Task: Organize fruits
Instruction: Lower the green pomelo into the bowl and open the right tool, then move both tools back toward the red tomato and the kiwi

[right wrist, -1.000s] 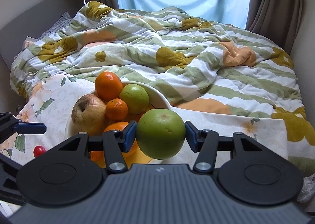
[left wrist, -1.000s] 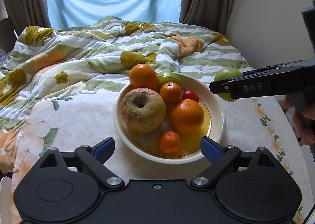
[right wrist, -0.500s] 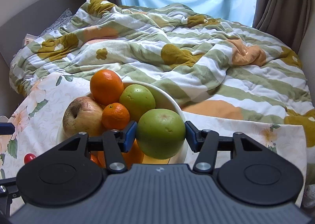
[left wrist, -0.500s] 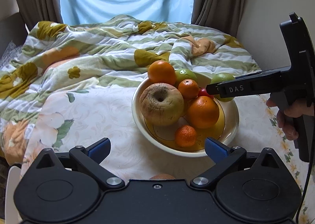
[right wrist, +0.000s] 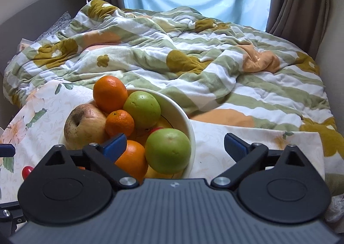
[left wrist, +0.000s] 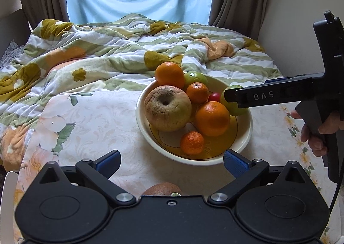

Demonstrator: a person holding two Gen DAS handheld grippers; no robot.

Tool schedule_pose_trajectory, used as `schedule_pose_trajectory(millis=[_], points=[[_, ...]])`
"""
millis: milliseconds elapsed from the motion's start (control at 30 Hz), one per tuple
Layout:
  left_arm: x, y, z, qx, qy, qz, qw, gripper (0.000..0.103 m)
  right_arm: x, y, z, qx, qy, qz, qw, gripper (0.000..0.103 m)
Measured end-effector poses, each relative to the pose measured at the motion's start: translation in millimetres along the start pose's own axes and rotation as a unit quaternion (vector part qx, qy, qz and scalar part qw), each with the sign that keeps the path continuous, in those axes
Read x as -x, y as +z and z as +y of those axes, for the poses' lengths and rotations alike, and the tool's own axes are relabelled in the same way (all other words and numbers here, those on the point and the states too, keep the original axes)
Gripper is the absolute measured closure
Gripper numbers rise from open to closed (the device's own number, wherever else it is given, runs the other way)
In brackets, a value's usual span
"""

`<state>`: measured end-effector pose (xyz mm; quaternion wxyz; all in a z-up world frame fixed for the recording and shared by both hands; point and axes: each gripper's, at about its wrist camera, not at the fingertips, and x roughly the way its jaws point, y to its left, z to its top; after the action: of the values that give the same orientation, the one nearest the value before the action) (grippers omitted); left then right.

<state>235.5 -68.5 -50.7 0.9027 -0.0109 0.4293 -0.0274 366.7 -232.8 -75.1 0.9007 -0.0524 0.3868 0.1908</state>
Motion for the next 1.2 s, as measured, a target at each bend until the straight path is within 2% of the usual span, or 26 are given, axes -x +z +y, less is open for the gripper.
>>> schedule_pose_trajectory(millis=[267, 633, 867, 1000, 1200], points=[[25.9, -6.4, -9.7, -0.001, 0.007, -0.016, 0.9998, 0.0, 29.7, -6.3, -3.3, -0.004, 0.005, 0.0, 1.0, 0.0], [83.1, -29.9, -16.6, 0.011, 0.016, -0.05, 0.9985, 0.0, 100.7, -25.8, 0.7, -0.013, -0.002, -0.022, 1.0, 0.0], [121.0, -46.2, -17.5, 0.009, 0.039, -0.066, 0.997, 0.0, 146.0, -43.4, 11.3, -0.007, -0.003, -0.029, 1.0, 0.0], [134.2, -54.5, -6.4, 0.007, 0.057, -0.074, 0.9956, 0.0, 165.9, -54.6, 18.2, -0.011, 0.007, -0.03, 0.999, 0.0], [138.7, -66.8, 22.7, 0.003, 0.059, -0.075, 0.9954, 0.0, 183.6, -71.8, 37.5, -0.012, 0.0, -0.032, 0.999, 0.0]])
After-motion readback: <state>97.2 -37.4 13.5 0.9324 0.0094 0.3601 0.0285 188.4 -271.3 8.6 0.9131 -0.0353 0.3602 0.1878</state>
